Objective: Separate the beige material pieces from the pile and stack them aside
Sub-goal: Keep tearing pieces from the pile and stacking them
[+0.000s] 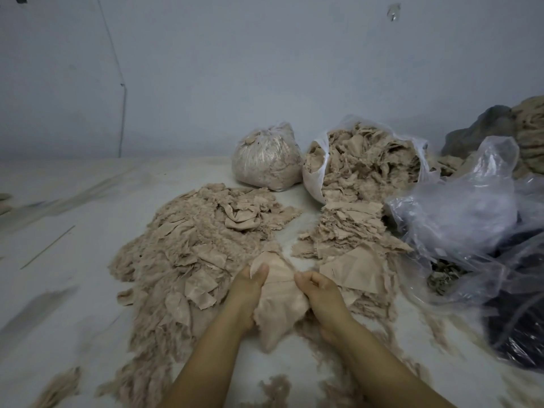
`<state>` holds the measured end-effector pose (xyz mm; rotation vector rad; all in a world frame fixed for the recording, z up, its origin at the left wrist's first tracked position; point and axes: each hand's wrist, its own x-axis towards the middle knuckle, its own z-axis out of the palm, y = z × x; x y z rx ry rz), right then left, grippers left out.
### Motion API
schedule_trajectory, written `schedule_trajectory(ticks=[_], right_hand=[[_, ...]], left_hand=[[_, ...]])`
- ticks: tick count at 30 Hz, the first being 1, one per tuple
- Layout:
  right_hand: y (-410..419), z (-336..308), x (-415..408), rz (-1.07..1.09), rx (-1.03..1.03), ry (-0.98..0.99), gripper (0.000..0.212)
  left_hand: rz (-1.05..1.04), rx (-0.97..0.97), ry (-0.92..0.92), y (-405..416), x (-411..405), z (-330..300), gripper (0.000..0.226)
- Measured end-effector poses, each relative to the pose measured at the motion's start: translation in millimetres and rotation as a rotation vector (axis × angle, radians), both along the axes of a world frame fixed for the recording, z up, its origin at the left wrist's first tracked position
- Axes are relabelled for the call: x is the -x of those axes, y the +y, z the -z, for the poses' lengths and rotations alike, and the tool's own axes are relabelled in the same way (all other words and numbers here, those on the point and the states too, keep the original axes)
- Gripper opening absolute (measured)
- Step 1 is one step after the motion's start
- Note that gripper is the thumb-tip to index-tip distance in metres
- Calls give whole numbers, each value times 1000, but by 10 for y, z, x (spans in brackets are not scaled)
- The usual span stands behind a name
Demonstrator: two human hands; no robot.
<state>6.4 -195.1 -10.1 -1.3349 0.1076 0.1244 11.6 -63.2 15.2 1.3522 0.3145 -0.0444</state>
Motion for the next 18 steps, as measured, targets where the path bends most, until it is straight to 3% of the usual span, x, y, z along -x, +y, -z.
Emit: schedule_trajectory(ticks=[6,8,10,12,14,15,17,18], right_hand=[[21,63,58,203,30,-81,32],[-13,47,81,194,78,-145,34],[-18,0,88,190,102,-244,36],[-7,-61,81,171,119,-340,35],[6,-101,50,124,141,-399,30],[18,-120,35,92,140,-411,26],[54,-146,12,28,168,-434,21],[76,-151,2,23,195,-438,19]], left_hand=[[-210,-115,-20,106,-129,159,34],[-157,-256,-1,153,-159,179,37],[-20,-445,67,133,-150,172,54],[-11,-744,69,110,-113,167,67],[-213,-1048,-176,103,-27,107,55],[-300,-1087,-392,94,18,67,43],[-186,-959,-644,31,46,-2,25],[-23,-864,-630,-20,44,-29,23]])
